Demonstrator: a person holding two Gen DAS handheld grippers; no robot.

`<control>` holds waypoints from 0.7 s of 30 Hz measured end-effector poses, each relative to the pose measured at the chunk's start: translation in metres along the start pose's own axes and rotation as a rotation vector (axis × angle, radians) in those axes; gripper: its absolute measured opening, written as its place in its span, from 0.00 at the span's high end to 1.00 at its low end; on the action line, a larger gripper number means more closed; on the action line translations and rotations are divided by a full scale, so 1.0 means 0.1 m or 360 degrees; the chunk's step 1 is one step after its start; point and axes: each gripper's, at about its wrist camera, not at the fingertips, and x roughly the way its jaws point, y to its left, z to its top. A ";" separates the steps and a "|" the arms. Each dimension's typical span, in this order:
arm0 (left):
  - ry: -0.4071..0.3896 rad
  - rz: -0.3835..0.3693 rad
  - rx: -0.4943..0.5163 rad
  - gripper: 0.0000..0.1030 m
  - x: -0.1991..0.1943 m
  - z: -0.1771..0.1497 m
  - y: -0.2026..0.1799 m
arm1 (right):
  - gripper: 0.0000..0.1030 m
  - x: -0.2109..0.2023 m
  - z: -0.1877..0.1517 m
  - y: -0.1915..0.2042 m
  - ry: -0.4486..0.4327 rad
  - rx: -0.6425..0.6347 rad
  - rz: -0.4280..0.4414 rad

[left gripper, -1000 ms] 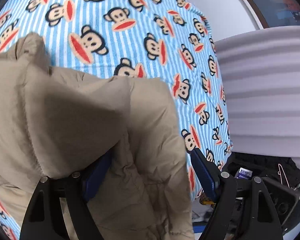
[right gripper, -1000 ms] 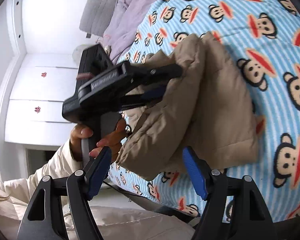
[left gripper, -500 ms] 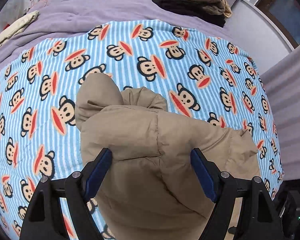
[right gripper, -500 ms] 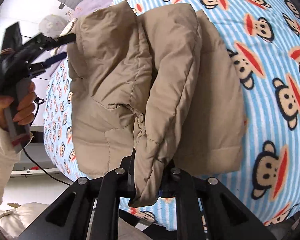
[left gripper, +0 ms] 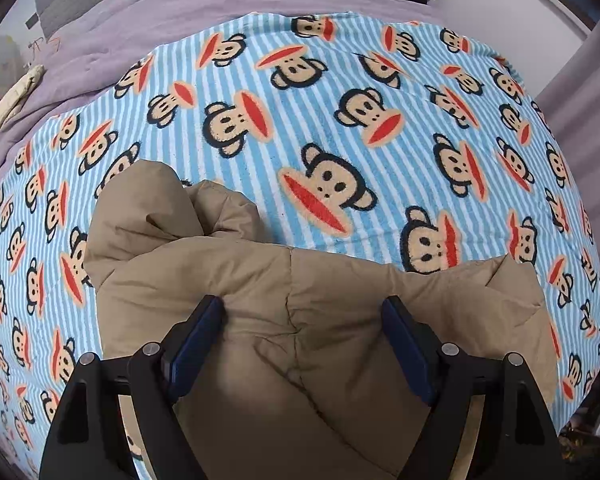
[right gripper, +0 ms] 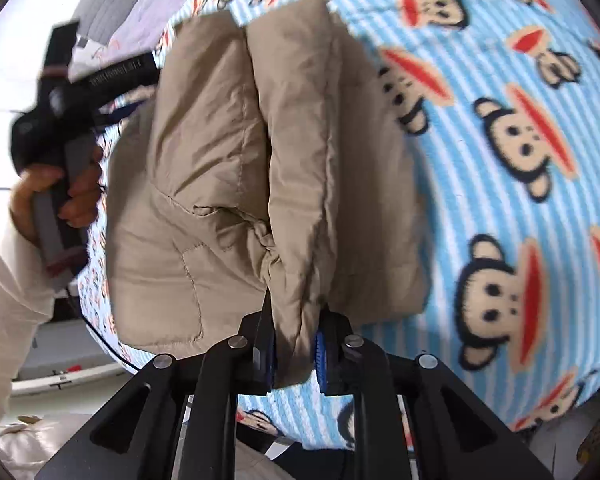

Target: Fold large clothes

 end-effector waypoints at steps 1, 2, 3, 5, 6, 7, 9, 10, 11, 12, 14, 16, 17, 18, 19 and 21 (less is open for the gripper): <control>0.0001 -0.0001 -0.0007 0.21 0.00 0.00 0.01 | 0.84 -0.13 0.00 0.01 -0.0065 -0.0010 0.0000; 0.0003 -0.0001 -0.0014 0.21 -0.01 0.00 0.02 | 0.84 -0.25 0.00 0.06 -0.0138 -0.0041 -0.0005; 0.0003 -0.0002 -0.0018 0.21 -0.02 -0.01 0.03 | 0.84 -0.35 0.01 0.11 -0.0201 -0.0083 -0.0014; 0.0001 0.0008 -0.0021 0.21 -0.03 -0.03 0.03 | 0.84 -0.48 0.06 0.25 -0.0275 -0.0180 0.0039; 0.0001 0.0013 -0.0023 0.21 -0.04 -0.04 0.04 | 0.84 -0.52 0.11 0.30 -0.0278 -0.0216 0.0071; 0.0001 0.0019 -0.0027 0.21 -0.06 -0.05 0.04 | 0.84 -0.49 0.15 0.39 -0.0262 -0.0270 0.0098; 0.0005 0.0034 -0.0040 0.21 -0.10 -0.07 0.05 | 0.84 -0.37 0.24 0.57 -0.0192 -0.0369 0.0104; 0.0005 0.0040 -0.0049 0.21 -0.12 -0.08 0.06 | 0.84 -0.30 0.29 0.59 -0.0145 -0.0417 0.0100; 0.0002 0.0046 -0.0061 0.21 -0.17 -0.10 0.07 | 0.84 -0.16 0.30 0.66 -0.0076 -0.0465 0.0079; -0.0002 0.0042 -0.0069 0.21 -0.23 -0.12 0.09 | 0.84 0.00 0.29 0.70 -0.0002 -0.0501 0.0026; -0.0015 0.0032 -0.0069 0.21 -0.37 -0.18 0.11 | 0.84 0.26 0.23 0.69 0.0118 -0.0539 -0.0068; -0.0034 0.0044 -0.0042 0.21 -0.52 -0.26 0.12 | 0.86 0.39 0.15 0.59 0.0172 -0.0519 -0.0070; -0.0042 0.0054 -0.0032 0.21 -0.59 -0.31 0.13 | 0.87 0.41 0.13 0.53 0.0187 -0.0488 -0.0052; -0.0049 0.0058 -0.0027 0.21 -0.65 -0.37 0.14 | 0.88 0.43 0.13 0.48 0.0194 -0.0462 -0.0036; -0.0055 0.0057 -0.0031 0.21 -0.72 -0.43 0.16 | 0.88 0.44 0.14 0.44 0.0196 -0.0438 -0.0018; -0.0060 0.0050 -0.0059 0.21 -0.83 -0.57 0.22 | 0.88 0.46 0.17 0.40 0.0202 -0.0422 0.0000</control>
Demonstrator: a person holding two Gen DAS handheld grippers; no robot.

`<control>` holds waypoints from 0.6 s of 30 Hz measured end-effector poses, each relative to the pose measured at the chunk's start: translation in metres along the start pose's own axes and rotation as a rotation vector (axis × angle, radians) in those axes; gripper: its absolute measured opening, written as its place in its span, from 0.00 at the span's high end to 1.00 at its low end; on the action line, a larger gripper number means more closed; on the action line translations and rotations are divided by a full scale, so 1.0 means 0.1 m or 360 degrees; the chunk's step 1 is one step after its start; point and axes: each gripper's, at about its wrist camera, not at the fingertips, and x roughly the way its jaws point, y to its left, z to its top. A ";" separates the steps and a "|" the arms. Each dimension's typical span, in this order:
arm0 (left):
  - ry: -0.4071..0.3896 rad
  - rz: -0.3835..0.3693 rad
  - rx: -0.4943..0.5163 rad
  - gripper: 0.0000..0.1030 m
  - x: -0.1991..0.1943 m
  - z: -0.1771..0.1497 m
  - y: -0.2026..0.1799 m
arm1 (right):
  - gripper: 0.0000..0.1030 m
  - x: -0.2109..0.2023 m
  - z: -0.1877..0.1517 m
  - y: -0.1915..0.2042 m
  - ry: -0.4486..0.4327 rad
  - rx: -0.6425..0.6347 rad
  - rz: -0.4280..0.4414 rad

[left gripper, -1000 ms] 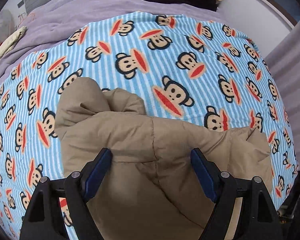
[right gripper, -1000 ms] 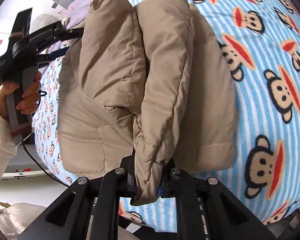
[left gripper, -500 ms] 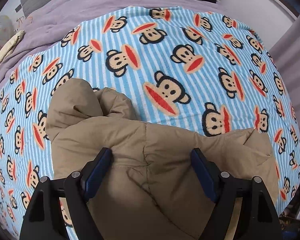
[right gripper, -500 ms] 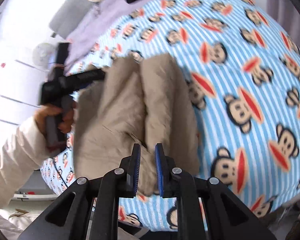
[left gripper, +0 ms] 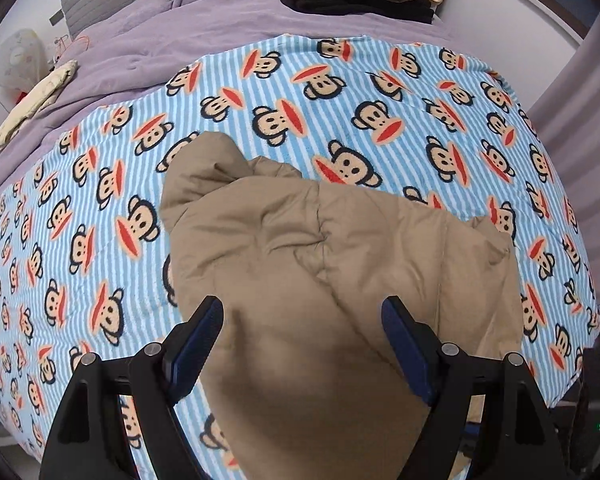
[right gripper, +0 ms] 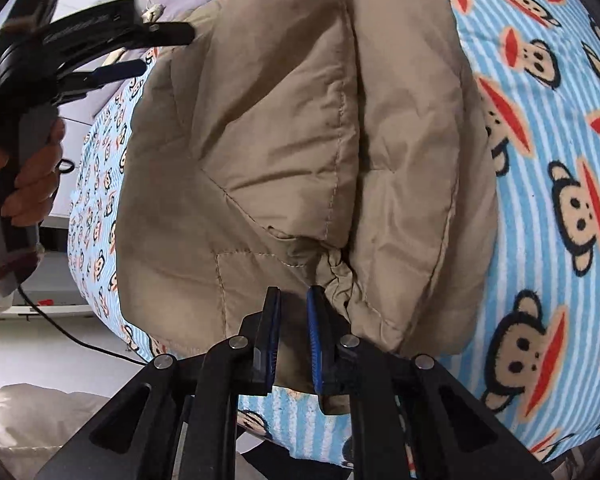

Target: Fold large clothes

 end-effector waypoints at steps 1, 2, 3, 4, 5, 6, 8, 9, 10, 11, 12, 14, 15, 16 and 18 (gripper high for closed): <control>0.0007 -0.0004 -0.0017 0.21 -0.05 -0.08 0.03 | 0.88 0.01 0.00 -0.01 0.0002 -0.0006 0.0003; 0.0017 -0.0005 -0.0035 0.21 -0.08 -0.15 0.07 | 0.89 0.01 -0.02 -0.03 0.0005 -0.0015 0.0001; 0.0022 -0.0001 -0.0054 0.21 -0.12 -0.23 0.10 | 0.89 0.03 -0.02 -0.05 0.0011 -0.0024 -0.0005; 0.0015 0.0010 -0.0073 0.21 -0.16 -0.31 0.13 | 0.90 0.05 -0.03 -0.06 0.0017 -0.0033 -0.0010; -0.0002 0.0025 -0.0092 0.17 -0.20 -0.38 0.16 | 0.90 0.06 -0.05 -0.07 0.0021 -0.0040 -0.0014; -0.0022 0.0027 -0.0115 0.12 -0.24 -0.46 0.19 | 0.91 0.07 -0.07 -0.07 0.0026 -0.0044 -0.0016; -0.0053 0.0019 -0.0176 0.09 -0.31 -0.58 0.25 | 0.92 0.11 -0.10 -0.10 0.0031 -0.0050 -0.0012; -0.0062 0.0014 -0.0207 0.09 -0.33 -0.63 0.28 | 0.93 0.12 -0.10 -0.11 0.0034 -0.0050 -0.0007; -0.0064 0.0006 -0.0237 0.09 -0.34 -0.67 0.32 | 0.93 0.14 -0.10 -0.14 0.0042 -0.0036 -0.0001; -0.0059 -0.0008 -0.0264 0.09 -0.34 -0.71 0.35 | 0.94 0.12 -0.11 -0.13 0.0049 -0.0014 0.0010; -0.0047 -0.0023 -0.0293 0.09 -0.33 -0.74 0.38 | 0.94 0.11 -0.11 -0.14 0.0049 0.0002 0.0021; -0.0012 0.0003 -0.0317 0.09 -0.29 -0.79 0.41 | 0.94 0.07 -0.08 -0.14 0.0052 0.0010 0.0030; -0.0001 0.0022 -0.0319 0.09 -0.28 -0.80 0.42 | 0.94 0.06 -0.07 -0.14 0.0054 0.0009 0.0029; 0.0006 0.0037 -0.0319 0.09 -0.27 -0.82 0.42 | 0.94 0.03 -0.07 -0.14 0.0056 0.0007 0.0025; 0.0014 0.0076 -0.0315 0.09 -0.26 -0.83 0.43 | 0.94 -0.02 -0.03 -0.13 0.0058 -0.0001 0.0014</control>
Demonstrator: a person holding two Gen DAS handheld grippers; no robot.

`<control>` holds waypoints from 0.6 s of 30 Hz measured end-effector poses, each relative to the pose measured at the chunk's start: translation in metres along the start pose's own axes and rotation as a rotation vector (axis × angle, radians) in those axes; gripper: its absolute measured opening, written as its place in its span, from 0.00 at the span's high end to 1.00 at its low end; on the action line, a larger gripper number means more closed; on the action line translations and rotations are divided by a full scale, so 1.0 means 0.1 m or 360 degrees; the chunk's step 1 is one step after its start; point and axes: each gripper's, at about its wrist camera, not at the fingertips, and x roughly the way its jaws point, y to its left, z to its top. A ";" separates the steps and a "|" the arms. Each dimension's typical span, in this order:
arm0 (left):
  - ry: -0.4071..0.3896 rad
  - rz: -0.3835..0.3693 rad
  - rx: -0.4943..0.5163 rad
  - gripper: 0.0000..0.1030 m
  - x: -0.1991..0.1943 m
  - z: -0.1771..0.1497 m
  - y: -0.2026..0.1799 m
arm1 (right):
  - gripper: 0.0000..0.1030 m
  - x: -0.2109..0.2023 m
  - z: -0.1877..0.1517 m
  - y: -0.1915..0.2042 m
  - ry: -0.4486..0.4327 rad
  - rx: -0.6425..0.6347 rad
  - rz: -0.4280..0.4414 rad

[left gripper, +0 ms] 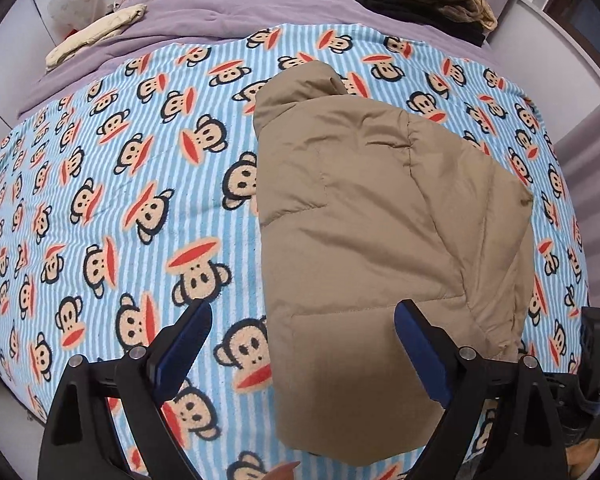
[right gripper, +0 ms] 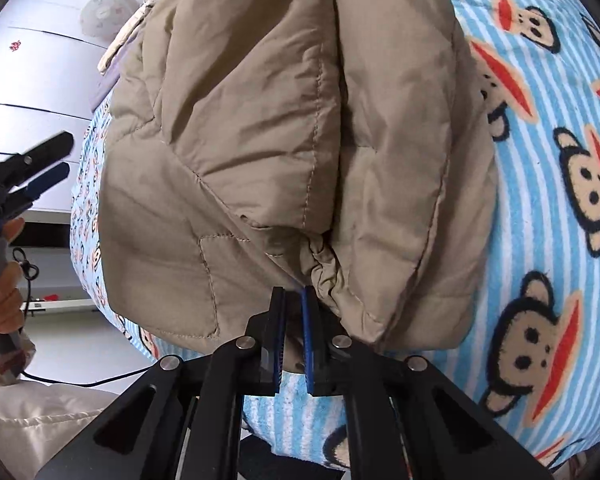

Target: Fold large clothes

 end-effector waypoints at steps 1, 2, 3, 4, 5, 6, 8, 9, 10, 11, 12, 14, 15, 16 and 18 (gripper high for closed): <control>0.0002 0.0021 0.0005 0.09 0.01 0.00 0.00 | 0.93 -0.04 0.02 0.02 -0.0004 -0.0002 -0.0006; 0.0007 0.0040 0.0005 0.09 0.02 -0.01 0.00 | 0.91 -0.08 0.04 0.04 -0.0013 -0.0006 -0.0007; 0.0017 0.0052 0.0004 0.09 0.03 -0.01 0.01 | 0.90 -0.11 0.04 0.08 -0.0025 -0.0014 -0.0014; 0.0030 0.0054 -0.0001 0.09 0.05 -0.02 0.02 | 0.89 -0.15 0.05 0.13 -0.0043 -0.0024 -0.0024; 0.0043 0.0052 -0.0008 0.09 0.06 -0.03 0.02 | 0.89 -0.19 0.06 0.14 -0.0064 -0.0038 -0.0026; 0.0051 0.0055 -0.0013 0.09 0.07 -0.04 0.03 | 0.89 -0.23 0.08 0.16 -0.0087 -0.0054 -0.0030; 0.0056 0.0078 -0.0016 0.09 0.08 -0.06 0.03 | 0.89 -0.26 0.13 0.15 -0.0105 -0.0052 -0.0037; 0.0057 0.0086 -0.0015 0.09 0.08 -0.07 0.04 | 0.89 -0.29 0.16 0.14 -0.0110 -0.0043 -0.0028; 0.0061 0.0091 -0.0015 0.09 0.08 -0.08 0.04 | 0.89 -0.31 0.18 0.14 -0.0115 -0.0037 -0.0022; 0.0068 0.0092 -0.0015 0.04 0.08 -0.08 0.04 | 0.89 -0.33 0.19 0.13 -0.0119 -0.0036 -0.0019; 0.0072 0.0095 -0.0017 0.00 0.09 -0.08 0.05 | 0.89 -0.35 0.20 0.11 -0.0124 -0.0037 -0.0019; 0.0081 0.0078 -0.0013 0.00 0.09 -0.08 0.05 | 0.89 -0.40 0.22 0.09 -0.0138 -0.0039 -0.0029; 0.0083 0.0072 -0.0008 0.00 0.10 -0.08 0.04 | 0.89 -0.42 0.23 0.08 -0.0146 -0.0037 -0.0036; 0.0083 0.0072 -0.0002 0.00 0.11 -0.08 0.03 | 0.88 -0.45 0.21 0.06 -0.0154 -0.0033 -0.0039; 0.0084 0.0069 0.0009 0.00 0.12 -0.07 0.01 | 0.70 -0.53 0.23 0.00 -0.0181 -0.0008 -0.0054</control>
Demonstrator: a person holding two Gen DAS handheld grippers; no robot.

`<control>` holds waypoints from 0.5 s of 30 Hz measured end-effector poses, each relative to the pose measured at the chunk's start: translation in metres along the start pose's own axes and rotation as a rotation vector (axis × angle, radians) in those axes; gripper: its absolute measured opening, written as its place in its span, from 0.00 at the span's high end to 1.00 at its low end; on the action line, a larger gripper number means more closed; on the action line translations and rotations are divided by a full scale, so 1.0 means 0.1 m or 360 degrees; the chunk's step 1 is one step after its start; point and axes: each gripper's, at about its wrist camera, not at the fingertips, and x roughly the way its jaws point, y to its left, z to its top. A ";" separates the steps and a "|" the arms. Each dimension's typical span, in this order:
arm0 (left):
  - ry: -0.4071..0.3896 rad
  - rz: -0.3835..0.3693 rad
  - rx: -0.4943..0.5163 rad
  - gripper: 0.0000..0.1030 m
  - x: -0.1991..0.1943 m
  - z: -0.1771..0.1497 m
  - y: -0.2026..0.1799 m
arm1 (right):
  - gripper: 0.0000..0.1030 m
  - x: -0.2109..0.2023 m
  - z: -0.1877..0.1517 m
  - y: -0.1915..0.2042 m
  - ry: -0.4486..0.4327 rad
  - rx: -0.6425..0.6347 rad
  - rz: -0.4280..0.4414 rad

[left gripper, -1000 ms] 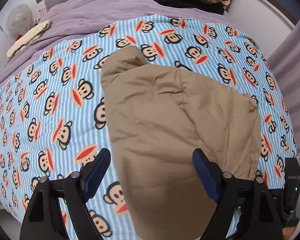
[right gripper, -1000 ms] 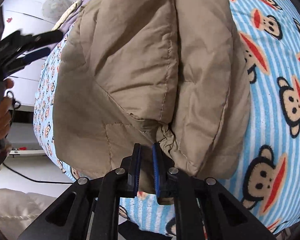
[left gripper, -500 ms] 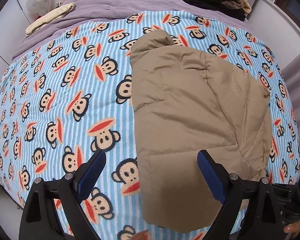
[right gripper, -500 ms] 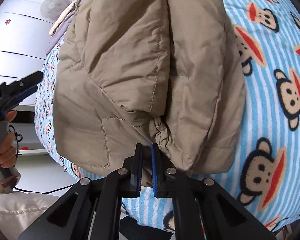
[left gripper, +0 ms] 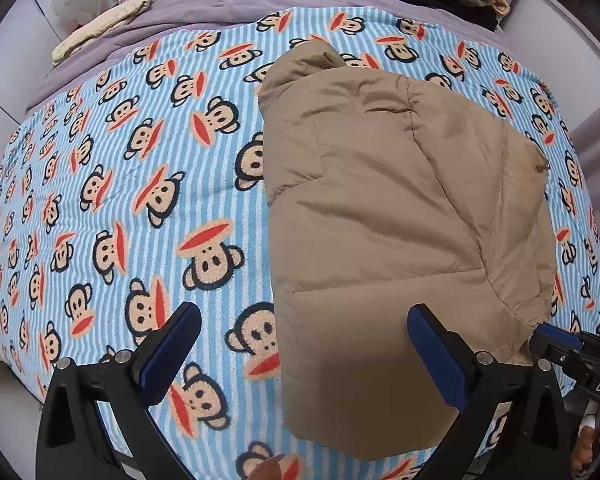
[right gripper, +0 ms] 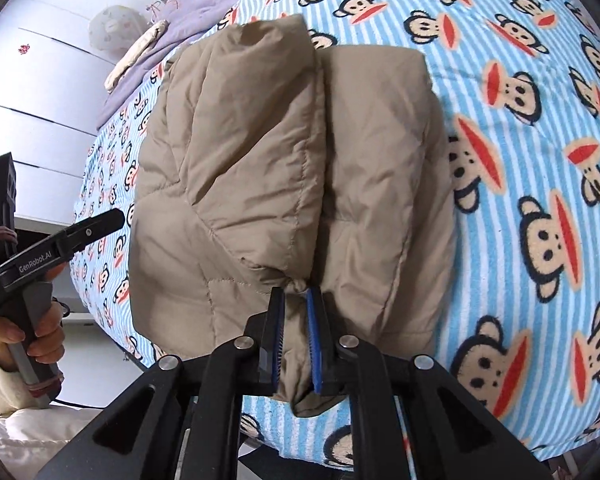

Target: Fold large clothes

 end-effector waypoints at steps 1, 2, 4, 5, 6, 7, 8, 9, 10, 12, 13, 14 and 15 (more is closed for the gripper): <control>0.0003 -0.0005 0.0005 0.00 0.01 0.01 -0.01 | 0.63 -0.05 0.03 -0.04 -0.0014 0.0011 0.0000; 0.0008 -0.0011 0.0009 0.00 0.02 0.02 -0.01 | 0.52 -0.08 0.04 -0.05 -0.0032 0.0022 0.0001; 0.0025 -0.0023 0.0018 0.00 0.06 0.03 -0.01 | 0.49 -0.13 0.03 -0.10 -0.0054 0.0038 -0.0015; 0.0036 -0.0035 0.0022 0.00 0.09 0.03 0.00 | 0.48 -0.13 0.03 -0.12 -0.0056 0.0052 -0.0024; 0.0043 -0.0044 0.0021 0.00 0.11 0.03 0.01 | 0.45 -0.13 0.02 -0.12 -0.0056 0.0070 -0.0027; 0.0047 -0.0043 0.0014 0.00 0.12 0.03 0.03 | 0.42 -0.14 0.02 -0.15 -0.0057 0.0095 -0.0024; 0.0047 -0.0038 0.0003 0.00 0.14 0.04 0.05 | 0.36 -0.15 0.02 -0.19 -0.0058 0.0114 -0.0019; 0.0048 -0.0043 -0.0009 0.00 0.15 0.04 0.07 | 0.30 -0.16 0.02 -0.22 -0.0057 0.0131 -0.0019; 0.0048 -0.0051 -0.0017 0.00 0.17 0.04 0.09 | 0.28 -0.17 0.02 -0.27 -0.0059 0.0148 -0.0019; 0.0049 -0.0059 -0.0023 0.00 0.19 0.05 0.11 | 0.20 -0.21 0.02 -0.36 -0.0082 0.0182 0.0003; 0.0047 -0.0060 -0.0017 0.00 0.19 0.05 0.12 | 0.19 -0.25 0.01 -0.41 -0.0097 0.0207 0.0016; 0.0046 -0.0061 -0.0010 0.00 0.20 0.06 0.11 | 0.16 -0.24 0.02 -0.44 -0.0106 0.0234 0.0026; 0.0049 -0.0068 -0.0002 0.00 0.20 0.06 0.11 | 0.12 -0.25 0.03 -0.50 -0.0113 0.0262 0.0038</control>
